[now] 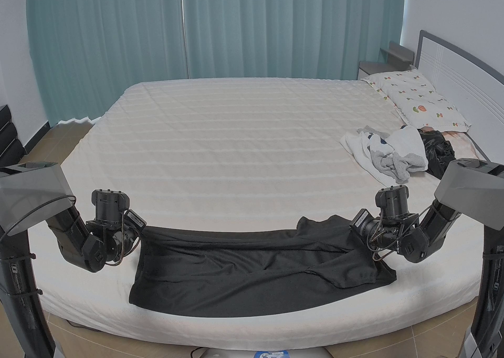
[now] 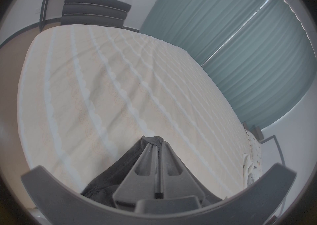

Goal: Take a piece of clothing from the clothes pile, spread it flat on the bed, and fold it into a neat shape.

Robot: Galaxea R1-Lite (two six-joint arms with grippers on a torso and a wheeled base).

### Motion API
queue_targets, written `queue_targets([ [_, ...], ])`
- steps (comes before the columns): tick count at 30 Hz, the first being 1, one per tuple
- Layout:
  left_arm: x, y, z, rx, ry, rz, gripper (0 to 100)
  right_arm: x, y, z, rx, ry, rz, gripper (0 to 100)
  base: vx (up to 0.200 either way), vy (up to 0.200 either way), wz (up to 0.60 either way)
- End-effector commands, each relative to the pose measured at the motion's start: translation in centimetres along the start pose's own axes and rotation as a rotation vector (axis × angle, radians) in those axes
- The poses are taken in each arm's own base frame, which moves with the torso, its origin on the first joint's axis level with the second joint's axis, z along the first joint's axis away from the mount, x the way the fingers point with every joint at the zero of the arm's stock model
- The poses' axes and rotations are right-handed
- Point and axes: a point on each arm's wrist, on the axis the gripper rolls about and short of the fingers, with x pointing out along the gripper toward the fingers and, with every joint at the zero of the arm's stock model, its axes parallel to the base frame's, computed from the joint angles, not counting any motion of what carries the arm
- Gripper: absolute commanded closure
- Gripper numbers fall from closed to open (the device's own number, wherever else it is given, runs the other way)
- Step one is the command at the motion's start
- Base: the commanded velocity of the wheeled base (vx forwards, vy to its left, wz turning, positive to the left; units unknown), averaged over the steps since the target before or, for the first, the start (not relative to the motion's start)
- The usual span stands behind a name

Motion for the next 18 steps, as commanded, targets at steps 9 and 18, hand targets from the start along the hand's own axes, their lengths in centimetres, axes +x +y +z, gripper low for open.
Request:
queue_targets([
  [9,-0.1,-0.1,0.4,0.125,-0.025,0.006,100,-0.4,2.4,3.7,-0.015,-0.122,0.106,100,0.0,0.0,0.0],
  [18,0.3,-1.1,1.3,0.169,-0.121,-0.048,100,-0.2,3.9,4.7,-0.017,-0.169,0.169,100,0.0,0.0,0.0],
])
